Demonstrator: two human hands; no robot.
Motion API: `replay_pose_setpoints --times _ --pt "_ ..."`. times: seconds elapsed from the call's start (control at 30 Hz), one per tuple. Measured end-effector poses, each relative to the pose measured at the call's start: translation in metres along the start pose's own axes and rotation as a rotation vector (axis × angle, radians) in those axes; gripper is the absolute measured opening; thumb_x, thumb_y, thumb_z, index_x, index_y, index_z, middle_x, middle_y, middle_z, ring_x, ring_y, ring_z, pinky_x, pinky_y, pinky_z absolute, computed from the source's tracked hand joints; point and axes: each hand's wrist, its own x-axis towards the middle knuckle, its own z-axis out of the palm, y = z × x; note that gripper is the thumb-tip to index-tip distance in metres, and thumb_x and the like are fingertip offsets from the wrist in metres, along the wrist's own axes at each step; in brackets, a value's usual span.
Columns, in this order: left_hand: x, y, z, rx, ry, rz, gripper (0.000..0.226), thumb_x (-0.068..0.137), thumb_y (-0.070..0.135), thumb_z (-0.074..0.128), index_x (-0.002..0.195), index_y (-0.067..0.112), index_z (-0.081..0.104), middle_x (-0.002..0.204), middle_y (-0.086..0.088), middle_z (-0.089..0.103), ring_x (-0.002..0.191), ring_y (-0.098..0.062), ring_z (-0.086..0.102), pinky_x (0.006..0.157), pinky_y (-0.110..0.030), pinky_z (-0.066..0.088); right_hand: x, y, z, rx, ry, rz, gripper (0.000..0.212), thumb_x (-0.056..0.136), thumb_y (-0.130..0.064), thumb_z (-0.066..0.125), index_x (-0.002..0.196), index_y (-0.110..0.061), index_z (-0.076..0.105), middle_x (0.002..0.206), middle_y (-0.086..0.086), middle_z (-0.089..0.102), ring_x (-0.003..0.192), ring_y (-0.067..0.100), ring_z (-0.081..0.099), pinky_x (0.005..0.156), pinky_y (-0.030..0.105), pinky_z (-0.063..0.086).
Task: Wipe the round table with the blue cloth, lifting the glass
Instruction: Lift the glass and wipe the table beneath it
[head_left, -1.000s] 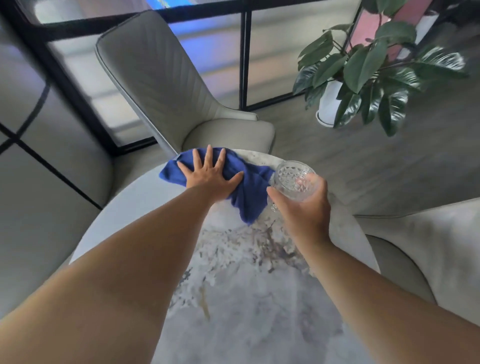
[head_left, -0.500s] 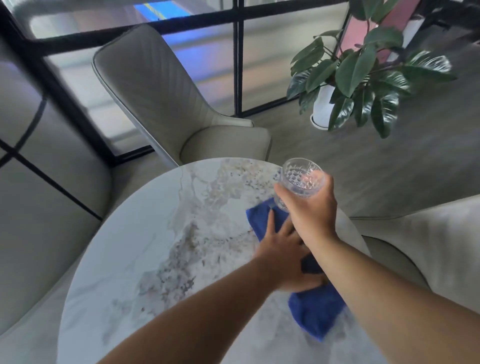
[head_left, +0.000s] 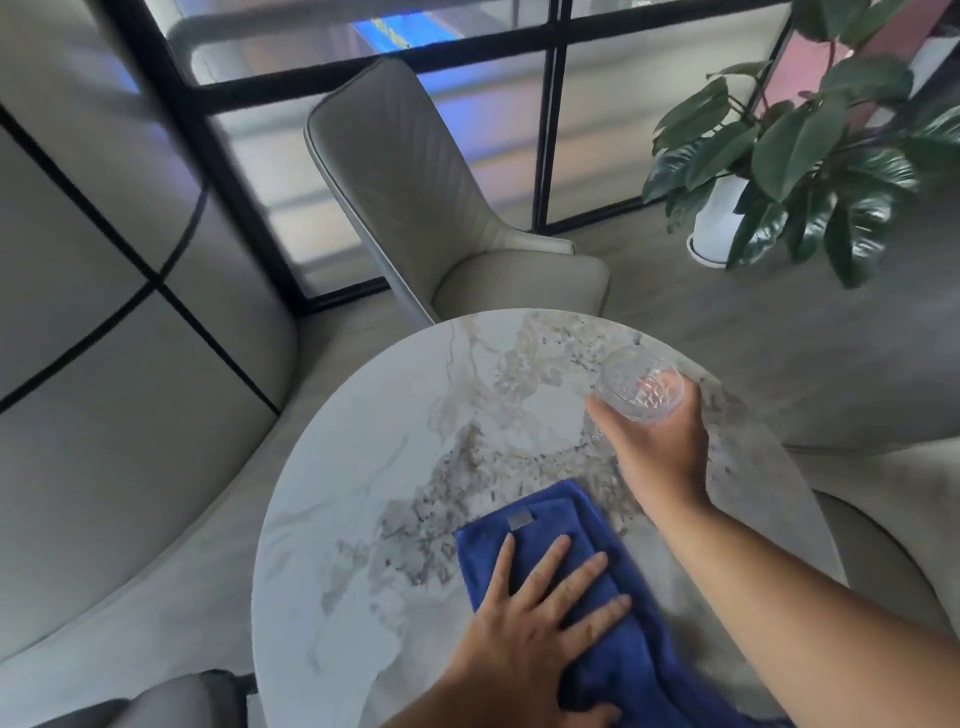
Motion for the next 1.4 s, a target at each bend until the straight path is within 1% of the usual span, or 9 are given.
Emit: replay_pose_setpoints --times 0.57,0.77,0.83,0.9,0.97,1.03,1.1,1.27,1.4 --pt "-0.123 -0.137 0.025 -0.173 0.182 -0.622 0.085 0.087 0.082 0.037 0.159 0.046 0.012 0.171 0.011 0.006 0.158 -0.024 0.000 0.120 -0.070 0.005 -0.029 -0.011 0.017 0.000 -0.074 -0.021 0.086 0.063 -0.058 0.085 0.134 -0.027 0.048 0.126 -0.005 0.061 0.114 0.020 0.060 0.086 0.030 0.044" --pt "-0.141 -0.061 0.045 -0.066 0.267 -0.474 0.086 0.066 0.073 0.071 0.139 0.028 0.061 0.153 -0.007 0.051 0.144 -0.028 0.038 0.119 -0.064 0.012 -0.035 -0.008 0.016 -0.020 -0.063 -0.012 0.086 0.064 -0.056 0.086 0.134 -0.026 0.047 0.130 0.000 0.063 0.117 0.025 0.061 0.092 0.036 0.049" --pt "-0.131 -0.051 0.031 -0.144 0.358 -0.375 0.037 0.091 0.043 0.074 0.126 0.041 0.063 0.130 0.005 0.067 0.118 -0.014 0.064 0.117 -0.062 0.029 -0.034 -0.007 0.016 -0.018 -0.061 -0.008 0.086 0.063 -0.057 0.086 0.134 -0.027 0.048 0.126 -0.004 0.063 0.115 0.024 0.061 0.089 0.034 0.048" --pt "-0.115 -0.052 0.028 0.188 0.321 -0.129 0.084 0.084 -0.024 0.037 0.133 0.042 0.056 0.120 0.006 0.072 0.087 0.004 0.075 0.070 -0.034 0.066 -0.033 -0.006 0.016 -0.017 -0.063 -0.004 0.087 0.061 -0.060 0.084 0.133 -0.029 0.048 0.120 -0.009 0.060 0.112 0.020 0.061 0.086 0.032 0.046" --pt "-0.086 -0.035 0.018 0.038 0.344 -0.239 0.109 0.061 -0.051 0.033 0.122 0.036 0.059 0.112 -0.001 0.073 0.076 0.003 0.076 0.042 -0.021 0.057 -0.031 -0.005 0.016 -0.012 -0.060 -0.011 0.088 0.060 -0.062 0.083 0.133 -0.029 0.048 0.118 -0.011 0.058 0.109 0.017 0.060 0.083 0.029 0.043" --pt "-0.057 0.007 0.023 -0.582 0.227 -0.273 0.065 0.075 -0.020 0.058 0.110 0.035 0.062 0.115 -0.001 0.072 0.085 -0.010 0.077 0.067 -0.036 0.064 -0.030 -0.005 0.017 -0.010 -0.055 -0.016 0.088 0.059 -0.063 0.082 0.133 -0.029 0.048 0.122 -0.009 0.061 0.110 0.017 0.060 0.083 0.027 0.042" --pt "-0.042 0.048 0.045 -0.305 0.164 -0.270 0.045 0.090 0.028 0.058 0.134 0.036 0.059 0.144 -0.003 0.060 0.119 -0.032 0.068 0.106 -0.062 0.038 -0.027 -0.004 0.016 -0.012 -0.053 -0.020 0.087 0.059 -0.063 0.083 0.132 -0.030 0.048 0.125 -0.007 0.063 0.110 0.016 0.061 0.085 0.028 0.044" --pt "0.002 0.042 0.015 -0.150 0.091 -0.167 0.092 0.081 0.086 0.039 0.157 0.036 0.031 0.167 -0.004 0.031 0.151 -0.038 0.029 0.109 -0.070 0.017 -0.019 -0.002 0.011 0.004 -0.052 -0.032 0.083 0.059 -0.064 0.082 0.128 -0.033 0.048 0.117 -0.014 0.060 0.104 0.009 0.058 0.074 0.010 0.036" --pt "0.040 0.035 0.007 -0.262 0.167 -0.116 0.097 0.081 0.086 0.035 0.161 0.041 0.004 0.172 0.004 -0.008 0.155 -0.028 -0.022 0.116 -0.069 -0.015 -0.011 0.001 0.006 0.005 -0.035 -0.029 0.083 0.060 -0.063 0.082 0.129 -0.033 0.047 0.117 -0.017 0.057 0.107 0.007 0.055 0.079 0.012 0.037"
